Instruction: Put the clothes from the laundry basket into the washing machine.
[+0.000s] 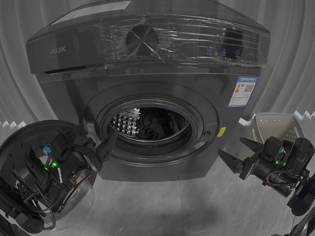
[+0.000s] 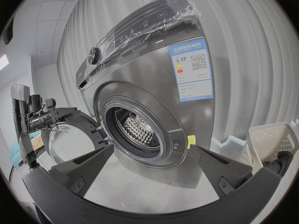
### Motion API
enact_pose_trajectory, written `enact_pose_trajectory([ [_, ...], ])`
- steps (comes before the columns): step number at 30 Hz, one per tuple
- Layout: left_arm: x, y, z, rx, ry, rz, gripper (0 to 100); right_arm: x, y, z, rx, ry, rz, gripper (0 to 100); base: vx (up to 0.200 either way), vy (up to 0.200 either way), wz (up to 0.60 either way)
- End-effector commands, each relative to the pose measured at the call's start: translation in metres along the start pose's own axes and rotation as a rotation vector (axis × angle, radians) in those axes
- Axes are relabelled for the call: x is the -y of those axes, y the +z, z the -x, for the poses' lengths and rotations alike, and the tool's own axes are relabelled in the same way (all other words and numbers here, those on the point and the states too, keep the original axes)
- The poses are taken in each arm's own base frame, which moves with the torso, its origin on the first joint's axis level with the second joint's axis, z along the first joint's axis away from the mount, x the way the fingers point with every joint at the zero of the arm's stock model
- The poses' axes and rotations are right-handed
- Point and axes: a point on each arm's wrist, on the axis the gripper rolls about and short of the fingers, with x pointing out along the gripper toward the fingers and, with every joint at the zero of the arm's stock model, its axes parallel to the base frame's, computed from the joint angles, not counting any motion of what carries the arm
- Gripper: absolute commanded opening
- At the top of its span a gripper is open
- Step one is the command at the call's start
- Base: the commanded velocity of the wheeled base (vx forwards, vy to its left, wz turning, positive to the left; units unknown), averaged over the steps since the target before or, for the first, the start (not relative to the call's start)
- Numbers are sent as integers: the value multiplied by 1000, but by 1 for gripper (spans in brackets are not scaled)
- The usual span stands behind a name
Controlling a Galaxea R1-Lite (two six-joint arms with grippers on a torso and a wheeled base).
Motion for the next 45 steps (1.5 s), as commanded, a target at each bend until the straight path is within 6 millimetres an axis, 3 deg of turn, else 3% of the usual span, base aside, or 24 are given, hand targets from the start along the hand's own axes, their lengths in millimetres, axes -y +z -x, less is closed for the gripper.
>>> enact_pose_trajectory([
  [1, -1, 1, 4, 0, 10, -3, 100, 8, 2, 6, 8, -35, 1, 100, -200, 0, 0],
  [7, -11, 15, 34, 44, 15, -19, 100, 19, 22, 29, 108, -96, 19, 100, -200, 0, 0],
  [12, -21, 14, 65, 32, 16, -23, 100, 20, 17, 56, 93, -119, 20, 100, -200, 0, 0],
  [16, -27, 21, 82, 34, 20, -17, 100, 20, 20, 63, 104, -141, 17, 100, -200, 0, 0],
  [24, -41, 23, 124, -22, 27, -36, 100, 18, 20, 94, 33, -231, 54, 100, 0, 0, 0],
  [26, -49, 20, 149, -32, 25, -36, 100, 18, 19, 107, 18, -259, 49, 100, 0, 0, 0],
  [29, -56, 14, 166, -53, 45, -21, 100, 17, 19, 122, 22, -275, 44, 100, 0, 0, 0],
  [33, -63, 7, 182, -48, 111, 23, 100, 17, 14, 145, 11, -323, 42, 100, 0, 0, 0],
  [37, -65, 6, 186, -32, 159, 22, 100, 19, 11, 155, 8, -374, 46, 100, 0, 0, 0],
  [38, -66, 6, 189, -15, 223, 9, 100, 19, 10, 166, 34, -427, 51, 100, 0, 0, 0],
  [45, -69, -5, 204, -33, 296, -8, 100, 12, -2, 195, 69, -489, 77, 100, 0, 0, 0],
])
